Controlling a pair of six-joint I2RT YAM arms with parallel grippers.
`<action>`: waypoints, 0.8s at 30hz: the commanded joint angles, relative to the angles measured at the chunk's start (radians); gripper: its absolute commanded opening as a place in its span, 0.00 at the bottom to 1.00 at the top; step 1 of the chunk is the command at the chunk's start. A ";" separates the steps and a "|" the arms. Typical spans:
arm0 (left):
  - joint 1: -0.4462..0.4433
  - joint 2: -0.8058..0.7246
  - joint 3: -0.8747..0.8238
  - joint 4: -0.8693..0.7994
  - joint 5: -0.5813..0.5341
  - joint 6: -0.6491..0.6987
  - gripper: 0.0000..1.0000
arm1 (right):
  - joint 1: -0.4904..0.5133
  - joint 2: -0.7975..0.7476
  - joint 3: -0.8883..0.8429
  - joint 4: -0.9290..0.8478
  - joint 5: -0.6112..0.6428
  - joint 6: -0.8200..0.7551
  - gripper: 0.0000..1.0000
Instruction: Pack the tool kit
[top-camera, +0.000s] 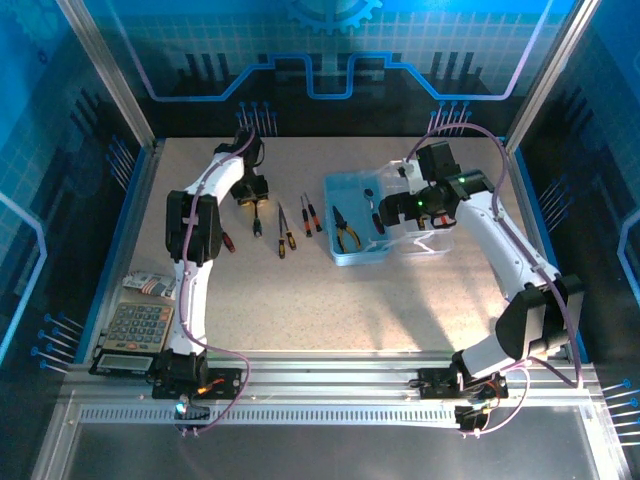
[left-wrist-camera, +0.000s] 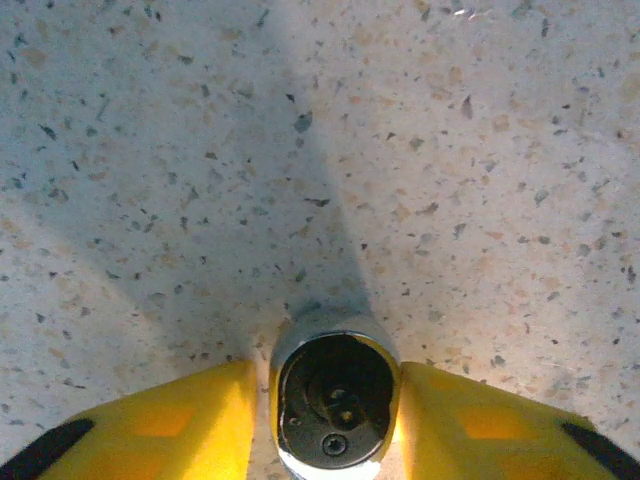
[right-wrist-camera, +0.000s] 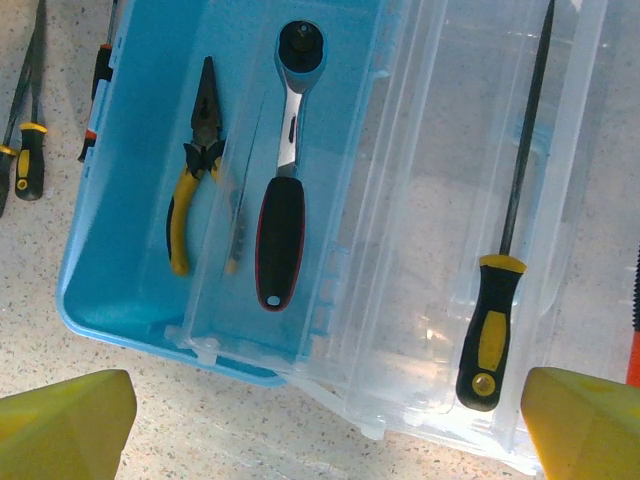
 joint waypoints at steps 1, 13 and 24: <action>-0.001 0.002 -0.036 -0.028 0.040 0.011 0.29 | 0.010 0.010 0.041 -0.017 -0.028 0.015 1.00; -0.003 -0.305 -0.238 -0.018 0.094 0.020 0.00 | 0.040 -0.020 0.060 -0.019 -0.061 0.011 0.99; -0.048 -0.574 -0.325 -0.022 0.196 -0.009 0.00 | 0.112 -0.034 0.066 0.013 -0.094 0.028 1.00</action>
